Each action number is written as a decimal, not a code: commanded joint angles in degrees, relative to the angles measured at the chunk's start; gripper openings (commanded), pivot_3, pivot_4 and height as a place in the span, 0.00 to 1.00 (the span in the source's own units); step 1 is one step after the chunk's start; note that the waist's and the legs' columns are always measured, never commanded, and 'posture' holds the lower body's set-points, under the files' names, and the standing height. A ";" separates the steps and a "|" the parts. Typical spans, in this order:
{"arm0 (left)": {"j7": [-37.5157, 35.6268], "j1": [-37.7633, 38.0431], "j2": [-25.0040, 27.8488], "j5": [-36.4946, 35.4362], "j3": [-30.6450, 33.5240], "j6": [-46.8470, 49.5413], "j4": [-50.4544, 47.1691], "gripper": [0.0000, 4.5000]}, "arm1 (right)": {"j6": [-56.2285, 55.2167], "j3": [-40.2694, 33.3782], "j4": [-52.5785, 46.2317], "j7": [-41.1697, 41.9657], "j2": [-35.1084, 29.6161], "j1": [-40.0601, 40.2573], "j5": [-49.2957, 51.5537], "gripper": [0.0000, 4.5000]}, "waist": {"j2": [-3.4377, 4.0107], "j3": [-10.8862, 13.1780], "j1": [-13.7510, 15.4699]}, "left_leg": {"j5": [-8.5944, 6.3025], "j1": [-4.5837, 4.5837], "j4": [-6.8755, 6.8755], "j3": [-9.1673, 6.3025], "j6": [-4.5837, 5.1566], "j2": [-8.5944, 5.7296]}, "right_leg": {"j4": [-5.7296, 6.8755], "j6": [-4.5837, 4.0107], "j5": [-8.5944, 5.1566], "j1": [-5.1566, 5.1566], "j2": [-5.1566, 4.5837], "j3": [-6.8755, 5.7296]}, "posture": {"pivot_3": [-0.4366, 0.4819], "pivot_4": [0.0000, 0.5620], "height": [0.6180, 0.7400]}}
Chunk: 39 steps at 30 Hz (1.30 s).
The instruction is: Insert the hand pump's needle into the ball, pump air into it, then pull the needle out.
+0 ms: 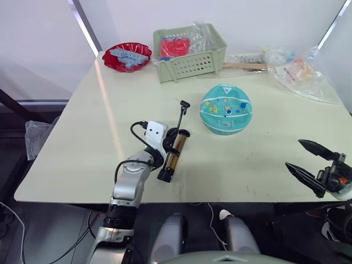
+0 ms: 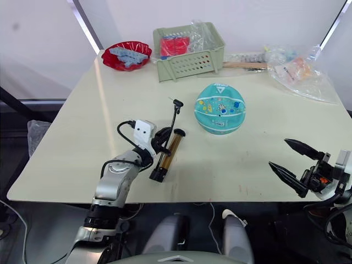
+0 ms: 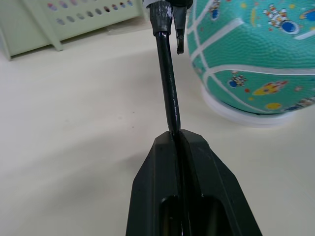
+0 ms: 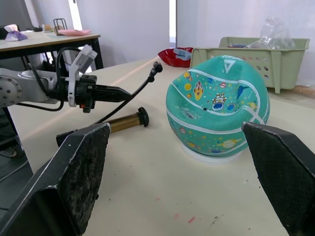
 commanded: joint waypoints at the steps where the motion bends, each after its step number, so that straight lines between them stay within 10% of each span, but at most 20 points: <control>1: -4.14 0.08 0.90 -2.00 -0.35 -3.95 -3.50 0.02 | 0.34 -0.22 -3.02 -0.90 0.41 -0.19 1.84 1.00 | 0.00 0.00 -0.01 | 0.00 0.00 0.00 0.00 0.00 0.00 | 0.00 0.00 0.00 0.00 0.00 0.00 | 0.48 0.27 0.97; 19: -24.75 -4.83 4.92 -3.67 -8.11 -11.27 -0.83 0.02 | 9.66 3.52 -13.00 -15.17 2.09 -0.67 4.12 1.00 | 0.02 0.00 0.02 | 0.00 -0.05 0.01 -0.02 0.01 0.01 | -0.02 -0.01 0.00 -0.02 0.01 -0.01 | 0.48 0.27 0.97; 39: -25.11 -12.52 -2.32 0.78 -14.78 -11.56 7.09 0.02 | 24.44 11.28 -23.08 -38.59 4.61 -5.21 6.19 1.00 | 0.01 0.01 -0.05 | 0.01 -0.19 0.04 -0.09 0.01 -0.01 | -0.03 0.02 0.01 -0.10 0.06 -0.05 | 0.48 0.27 0.97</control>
